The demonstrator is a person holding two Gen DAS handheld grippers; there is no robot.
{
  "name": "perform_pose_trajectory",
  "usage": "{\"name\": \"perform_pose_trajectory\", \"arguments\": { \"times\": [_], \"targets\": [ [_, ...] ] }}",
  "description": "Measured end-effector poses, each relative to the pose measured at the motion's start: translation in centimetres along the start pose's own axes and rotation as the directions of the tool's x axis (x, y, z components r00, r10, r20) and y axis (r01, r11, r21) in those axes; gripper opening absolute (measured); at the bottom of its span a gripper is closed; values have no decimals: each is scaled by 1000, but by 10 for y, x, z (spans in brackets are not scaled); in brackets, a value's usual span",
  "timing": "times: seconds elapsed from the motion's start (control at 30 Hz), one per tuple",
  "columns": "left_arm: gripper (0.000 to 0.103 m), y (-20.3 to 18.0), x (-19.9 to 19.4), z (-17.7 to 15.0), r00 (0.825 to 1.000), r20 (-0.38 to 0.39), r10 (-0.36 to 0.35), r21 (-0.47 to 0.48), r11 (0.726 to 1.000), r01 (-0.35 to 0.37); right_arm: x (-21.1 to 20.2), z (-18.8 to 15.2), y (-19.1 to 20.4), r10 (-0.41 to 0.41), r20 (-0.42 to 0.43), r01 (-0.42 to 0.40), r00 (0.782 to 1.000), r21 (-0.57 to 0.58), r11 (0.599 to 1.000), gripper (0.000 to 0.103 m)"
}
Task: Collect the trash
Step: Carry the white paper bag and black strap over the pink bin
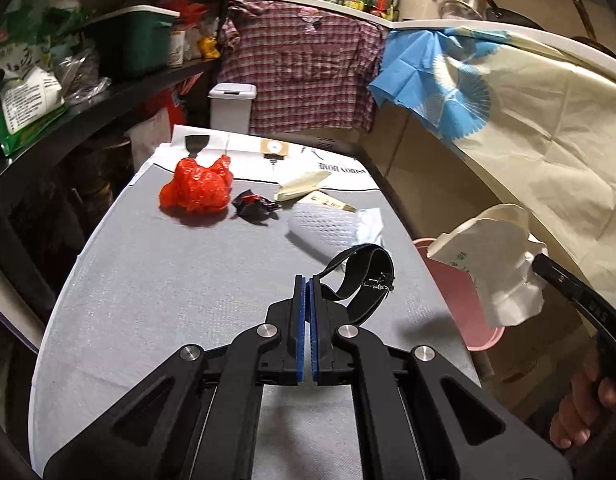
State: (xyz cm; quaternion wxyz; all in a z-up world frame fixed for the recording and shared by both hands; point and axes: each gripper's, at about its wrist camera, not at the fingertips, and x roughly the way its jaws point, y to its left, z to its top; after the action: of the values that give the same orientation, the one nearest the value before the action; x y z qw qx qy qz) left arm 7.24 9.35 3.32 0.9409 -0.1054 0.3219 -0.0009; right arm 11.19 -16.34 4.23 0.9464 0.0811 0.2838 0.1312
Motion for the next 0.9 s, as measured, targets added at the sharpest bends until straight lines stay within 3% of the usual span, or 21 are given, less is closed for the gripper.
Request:
{"name": "perform_pose_trajectory", "arguments": {
  "times": [0.9],
  "targets": [
    [2,-74,32,-16,999,-34,-41,75,996,43,0,8,-69,-126,78,125,989,18,992,7]
  ]
}}
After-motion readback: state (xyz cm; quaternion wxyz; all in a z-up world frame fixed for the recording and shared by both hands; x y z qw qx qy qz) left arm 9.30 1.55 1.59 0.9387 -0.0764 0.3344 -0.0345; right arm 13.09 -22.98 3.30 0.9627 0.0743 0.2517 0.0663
